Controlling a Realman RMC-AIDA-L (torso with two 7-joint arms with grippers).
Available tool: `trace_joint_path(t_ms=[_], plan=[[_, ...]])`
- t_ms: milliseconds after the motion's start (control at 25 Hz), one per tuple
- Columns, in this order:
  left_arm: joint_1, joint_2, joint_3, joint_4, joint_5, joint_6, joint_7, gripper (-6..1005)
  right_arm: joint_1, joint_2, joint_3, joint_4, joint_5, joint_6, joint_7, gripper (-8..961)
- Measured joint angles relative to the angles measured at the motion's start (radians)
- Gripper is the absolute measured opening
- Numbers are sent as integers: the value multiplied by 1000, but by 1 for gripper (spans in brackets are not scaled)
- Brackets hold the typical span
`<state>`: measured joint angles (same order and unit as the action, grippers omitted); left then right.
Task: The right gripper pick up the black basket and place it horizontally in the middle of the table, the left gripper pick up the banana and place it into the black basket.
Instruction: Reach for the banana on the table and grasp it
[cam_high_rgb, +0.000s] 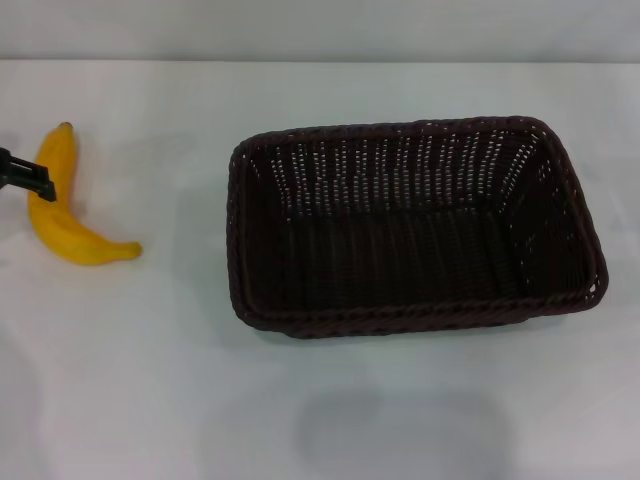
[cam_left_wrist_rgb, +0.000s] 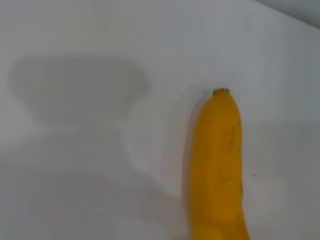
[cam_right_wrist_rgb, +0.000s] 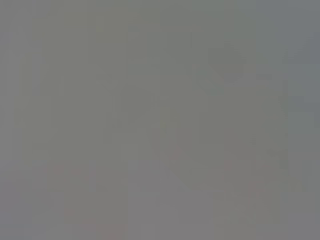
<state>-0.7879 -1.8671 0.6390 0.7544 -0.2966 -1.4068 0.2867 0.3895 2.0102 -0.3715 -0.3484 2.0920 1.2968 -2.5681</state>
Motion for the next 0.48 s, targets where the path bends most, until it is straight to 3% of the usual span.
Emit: trace_joint_path(t_ms=[480], plan=[[7, -60, 3, -62, -40, 186, -5, 861, -1, -2, -1, 1, 0, -11, -2, 648]])
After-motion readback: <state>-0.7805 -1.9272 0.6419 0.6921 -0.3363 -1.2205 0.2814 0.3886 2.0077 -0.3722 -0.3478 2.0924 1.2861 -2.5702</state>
